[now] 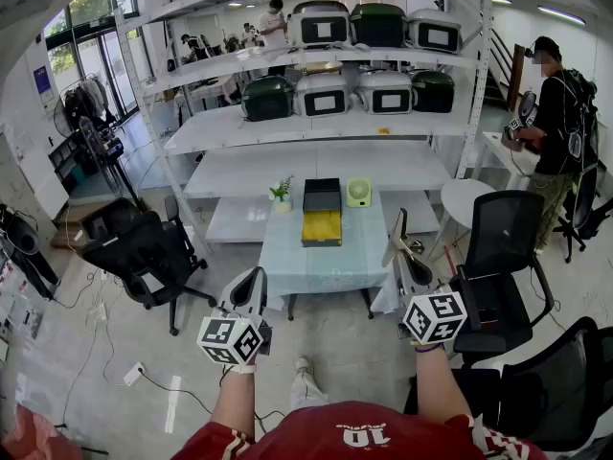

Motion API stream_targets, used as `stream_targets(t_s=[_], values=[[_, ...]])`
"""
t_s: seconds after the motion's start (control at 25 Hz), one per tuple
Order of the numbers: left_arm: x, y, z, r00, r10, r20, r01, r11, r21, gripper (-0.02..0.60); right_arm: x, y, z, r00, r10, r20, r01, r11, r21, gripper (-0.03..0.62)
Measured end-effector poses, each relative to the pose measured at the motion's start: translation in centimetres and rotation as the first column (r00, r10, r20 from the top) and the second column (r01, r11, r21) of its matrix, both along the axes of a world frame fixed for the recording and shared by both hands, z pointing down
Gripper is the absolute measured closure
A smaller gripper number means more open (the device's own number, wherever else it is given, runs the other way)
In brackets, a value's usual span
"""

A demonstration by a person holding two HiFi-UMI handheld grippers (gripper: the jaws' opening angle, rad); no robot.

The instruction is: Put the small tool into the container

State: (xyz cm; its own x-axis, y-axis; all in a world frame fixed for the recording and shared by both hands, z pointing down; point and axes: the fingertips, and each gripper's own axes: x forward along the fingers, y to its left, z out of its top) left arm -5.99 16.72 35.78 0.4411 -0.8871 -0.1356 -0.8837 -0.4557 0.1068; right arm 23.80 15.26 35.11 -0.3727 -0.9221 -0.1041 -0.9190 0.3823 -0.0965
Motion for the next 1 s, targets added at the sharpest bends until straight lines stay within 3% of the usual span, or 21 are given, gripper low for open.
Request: stream_targets(t_s=[0.64,1.0], values=[[0.4,1.1,-1.8,1.0,0.001,0.006,-0.002,0.999,0.04,0.583,-1.4,0.6,-1.3,0.999,-0.026,-0.038,0.027,0.999,0.03,0.588],[0.5,1.4,-1.8,1.0,-0.001,-0.002,0.001,0.999,0.035,0.583,-1.2,1.4,-1.6,1.0,-0.023,-0.011,0.023,0.999,0.036,0.588]])
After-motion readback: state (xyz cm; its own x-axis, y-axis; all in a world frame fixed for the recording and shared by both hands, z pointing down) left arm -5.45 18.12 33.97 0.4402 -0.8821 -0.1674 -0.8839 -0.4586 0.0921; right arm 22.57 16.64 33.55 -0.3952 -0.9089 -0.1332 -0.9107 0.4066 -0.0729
